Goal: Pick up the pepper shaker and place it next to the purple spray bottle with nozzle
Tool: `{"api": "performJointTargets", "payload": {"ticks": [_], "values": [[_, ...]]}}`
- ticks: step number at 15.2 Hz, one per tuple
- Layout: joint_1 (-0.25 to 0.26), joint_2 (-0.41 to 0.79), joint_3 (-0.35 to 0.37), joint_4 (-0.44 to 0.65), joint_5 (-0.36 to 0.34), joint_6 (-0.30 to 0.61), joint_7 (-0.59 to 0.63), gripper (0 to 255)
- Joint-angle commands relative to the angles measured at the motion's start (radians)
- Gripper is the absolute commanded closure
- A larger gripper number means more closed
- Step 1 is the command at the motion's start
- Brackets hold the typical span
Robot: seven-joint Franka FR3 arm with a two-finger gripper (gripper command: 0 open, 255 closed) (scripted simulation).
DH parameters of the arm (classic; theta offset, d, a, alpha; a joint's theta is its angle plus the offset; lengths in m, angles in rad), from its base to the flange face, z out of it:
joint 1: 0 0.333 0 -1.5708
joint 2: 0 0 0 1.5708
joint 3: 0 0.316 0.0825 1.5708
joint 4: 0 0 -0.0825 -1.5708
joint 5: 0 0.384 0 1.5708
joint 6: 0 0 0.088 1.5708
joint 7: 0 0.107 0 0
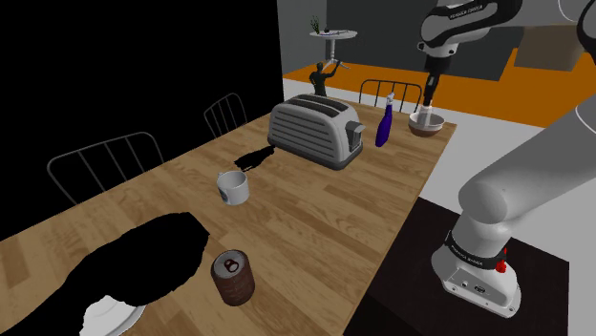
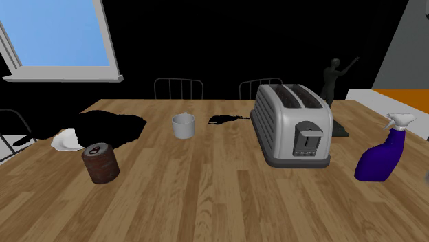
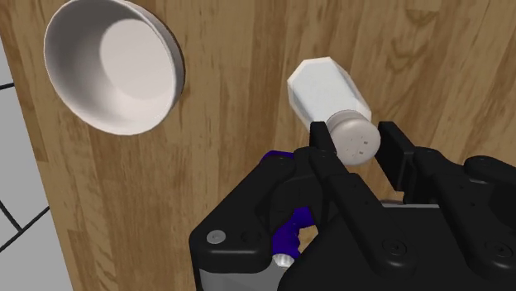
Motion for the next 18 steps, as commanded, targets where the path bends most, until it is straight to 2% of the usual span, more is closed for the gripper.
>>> {"api": "performJointTargets", "payload": {"ticks": [1, 18], "values": [[0.000, 0.003, -0.002, -0.025, -0.002, 0.029, 0.004, 255], [-0.004, 0.074, -0.039, -0.197, -0.010, 0.269, 0.012, 255]]}}
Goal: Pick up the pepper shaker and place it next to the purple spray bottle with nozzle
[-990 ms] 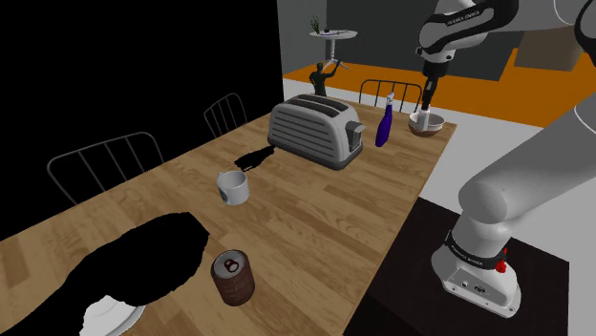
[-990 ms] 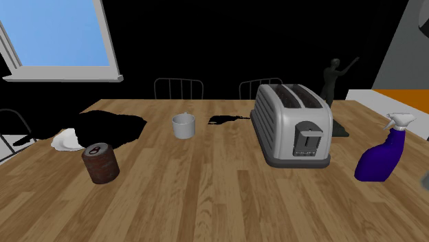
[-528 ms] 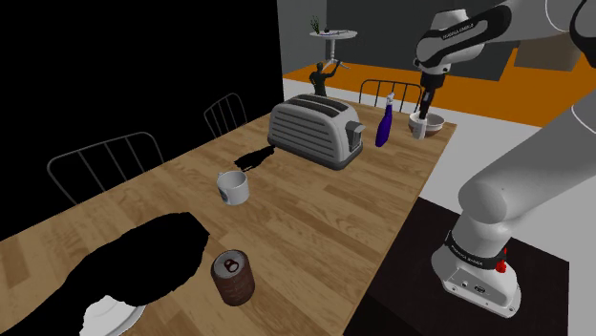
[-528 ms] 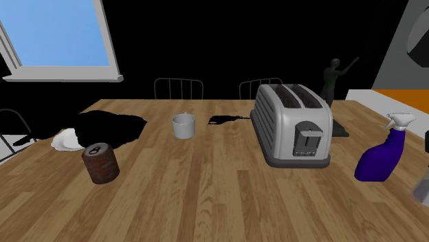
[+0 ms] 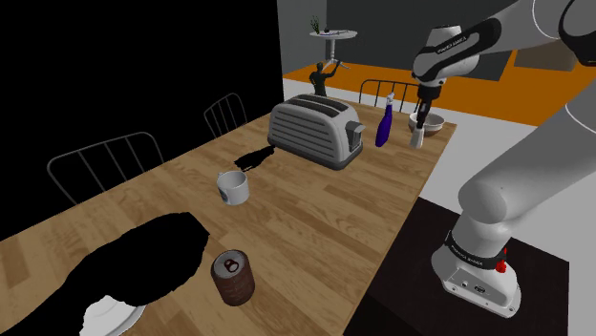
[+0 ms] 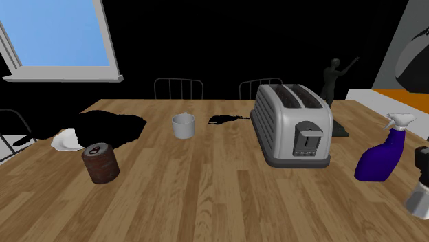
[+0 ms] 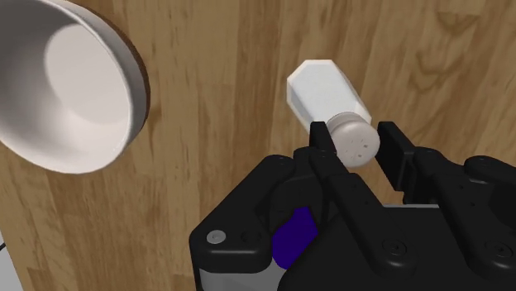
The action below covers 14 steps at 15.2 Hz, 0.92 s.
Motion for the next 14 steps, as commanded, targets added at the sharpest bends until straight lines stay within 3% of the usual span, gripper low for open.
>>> {"api": "performJointTargets", "payload": {"ticks": [1, 9, 14], "values": [[0.000, 0.012, -0.005, -0.018, 0.000, 0.031, 0.000, 255], [0.002, 0.073, -0.024, -0.075, 0.008, 0.146, -0.005, 255], [0.002, 0.073, -0.024, -0.075, 0.008, 0.146, -0.005, 255]]}}
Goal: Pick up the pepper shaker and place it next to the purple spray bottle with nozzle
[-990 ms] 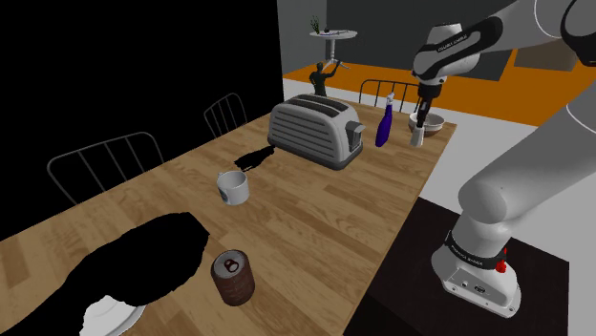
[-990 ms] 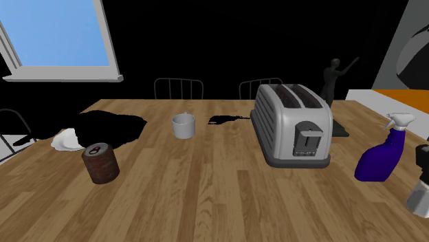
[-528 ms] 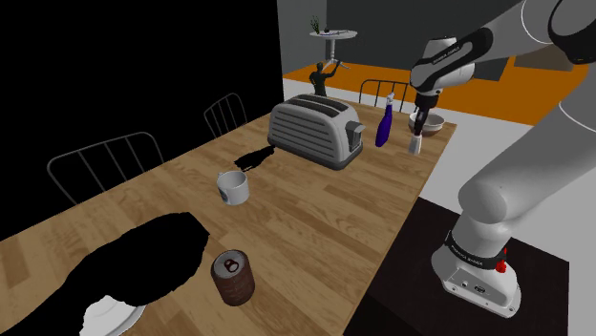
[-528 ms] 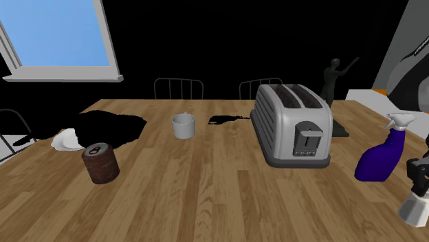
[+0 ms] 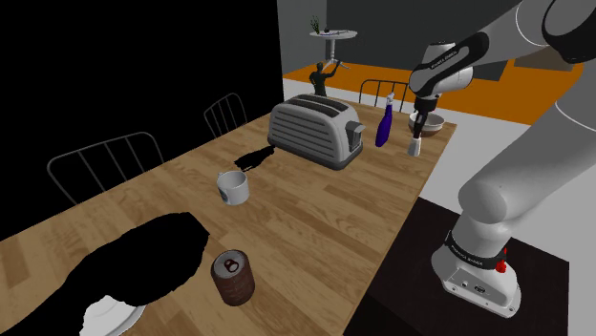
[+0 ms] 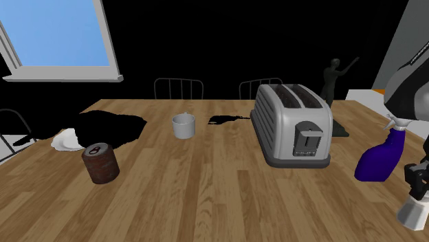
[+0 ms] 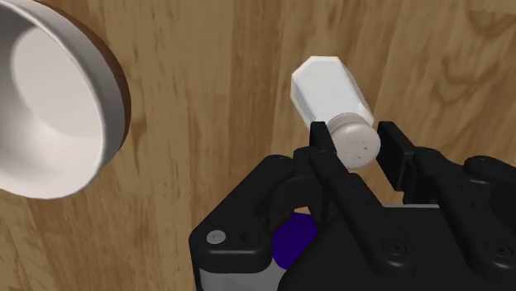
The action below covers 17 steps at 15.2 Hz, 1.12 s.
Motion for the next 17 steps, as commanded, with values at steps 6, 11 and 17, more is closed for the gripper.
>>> {"api": "performJointTargets", "payload": {"ticks": [6, 11, 17], "values": [[0.000, 0.002, 0.000, -0.008, -0.001, -0.002, 0.001, 0], [-0.001, -0.064, 0.023, 0.041, -0.011, -0.116, 0.013, 0], [-0.001, -0.079, 0.030, 0.056, -0.012, -0.145, 0.015, 0]]}}
